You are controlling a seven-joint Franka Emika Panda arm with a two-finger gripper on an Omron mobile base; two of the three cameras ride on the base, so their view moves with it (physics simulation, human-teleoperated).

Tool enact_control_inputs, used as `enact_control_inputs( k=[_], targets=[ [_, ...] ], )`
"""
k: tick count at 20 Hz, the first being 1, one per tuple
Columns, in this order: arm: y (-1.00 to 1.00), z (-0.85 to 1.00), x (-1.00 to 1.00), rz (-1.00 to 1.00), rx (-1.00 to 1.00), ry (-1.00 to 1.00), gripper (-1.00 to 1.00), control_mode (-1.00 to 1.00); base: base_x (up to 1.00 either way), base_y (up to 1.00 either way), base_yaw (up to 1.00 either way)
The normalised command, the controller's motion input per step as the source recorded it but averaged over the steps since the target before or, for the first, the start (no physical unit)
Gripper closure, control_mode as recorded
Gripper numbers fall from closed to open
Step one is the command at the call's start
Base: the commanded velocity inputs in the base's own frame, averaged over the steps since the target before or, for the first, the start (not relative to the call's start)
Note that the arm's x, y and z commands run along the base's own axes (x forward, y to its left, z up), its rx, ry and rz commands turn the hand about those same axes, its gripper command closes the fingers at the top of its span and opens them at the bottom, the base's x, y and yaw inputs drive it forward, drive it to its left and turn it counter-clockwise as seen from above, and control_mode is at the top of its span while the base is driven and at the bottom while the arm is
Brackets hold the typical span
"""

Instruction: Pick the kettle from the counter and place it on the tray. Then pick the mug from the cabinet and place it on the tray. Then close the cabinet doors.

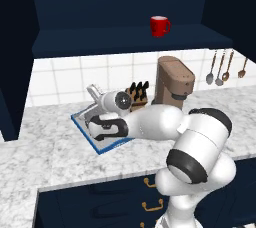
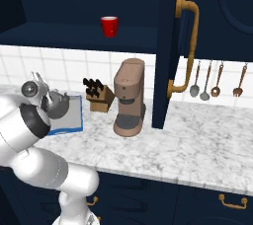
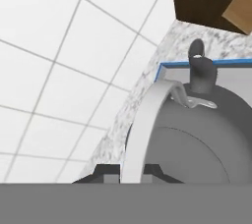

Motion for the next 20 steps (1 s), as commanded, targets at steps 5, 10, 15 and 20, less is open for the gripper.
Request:
enact_control_inputs(
  k=[5, 10, 15, 20],
  targets=[
    [0.03, 0.0, 0.12, 0.0, 0.0, -0.09, 1.0, -1.0, 0.0, 0.0, 0.0],
    [0.0, 0.0, 0.1, 0.0, 0.0, 0.02, 1.0, -1.0, 0.0, 0.0, 0.0],
    [0.1, 0.07, 0.11, -0.02, -0.09, 0.27, 1.0, -1.0, 0.0, 0.0, 0.0],
    [0.02, 0.0, 0.14, 0.01, -0.02, 0.08, 1.0, -1.0, 0.0, 0.0, 0.0]
  ],
)
